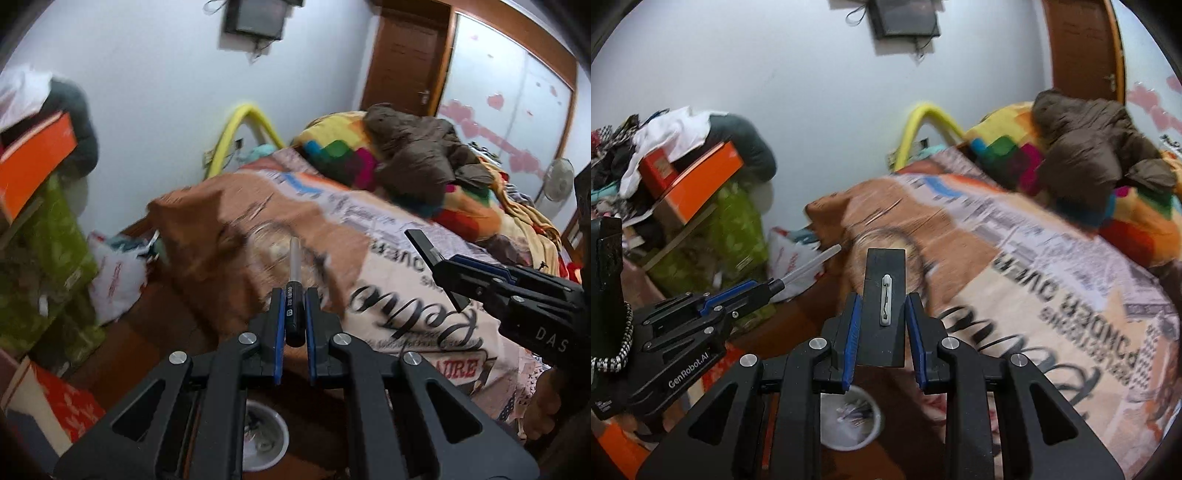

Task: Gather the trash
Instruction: 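Lift the marker and black clip and carry both over the white bin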

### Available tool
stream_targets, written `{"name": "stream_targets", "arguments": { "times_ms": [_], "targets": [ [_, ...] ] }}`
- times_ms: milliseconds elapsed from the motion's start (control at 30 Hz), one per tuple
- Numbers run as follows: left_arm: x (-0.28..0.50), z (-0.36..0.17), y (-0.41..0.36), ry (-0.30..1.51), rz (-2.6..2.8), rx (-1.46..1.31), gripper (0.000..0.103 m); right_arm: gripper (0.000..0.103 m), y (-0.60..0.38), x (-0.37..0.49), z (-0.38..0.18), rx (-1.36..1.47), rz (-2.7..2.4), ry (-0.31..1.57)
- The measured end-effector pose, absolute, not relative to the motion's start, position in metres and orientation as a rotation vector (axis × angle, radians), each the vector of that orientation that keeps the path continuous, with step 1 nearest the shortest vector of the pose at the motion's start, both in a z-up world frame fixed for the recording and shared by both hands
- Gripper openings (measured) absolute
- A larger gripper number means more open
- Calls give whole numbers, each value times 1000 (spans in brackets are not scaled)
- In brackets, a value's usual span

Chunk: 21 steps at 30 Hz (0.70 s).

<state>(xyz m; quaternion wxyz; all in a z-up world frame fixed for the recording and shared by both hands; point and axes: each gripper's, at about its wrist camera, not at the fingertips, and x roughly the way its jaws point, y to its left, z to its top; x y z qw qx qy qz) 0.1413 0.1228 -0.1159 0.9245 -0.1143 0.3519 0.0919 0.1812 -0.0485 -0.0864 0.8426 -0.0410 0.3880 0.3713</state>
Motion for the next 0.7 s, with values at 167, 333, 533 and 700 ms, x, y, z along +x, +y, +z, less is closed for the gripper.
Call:
{"name": "stream_targets", "arguments": {
  "times_ms": [167,333,533,700],
  "targets": [
    [116,-147,159,788,245,-295,9,23,-16,164,-113,-119,838,889],
    [100,-189,191,871,298,-357,9,23,15,149,-146,-155,881,977],
    [87,-245,209,994,327,-420,9,23,45,138,-203,-203,908,1137],
    [82,-288,214,1092,334,-475,9,23,59,137,-249,-245,893,1270]
  ]
}}
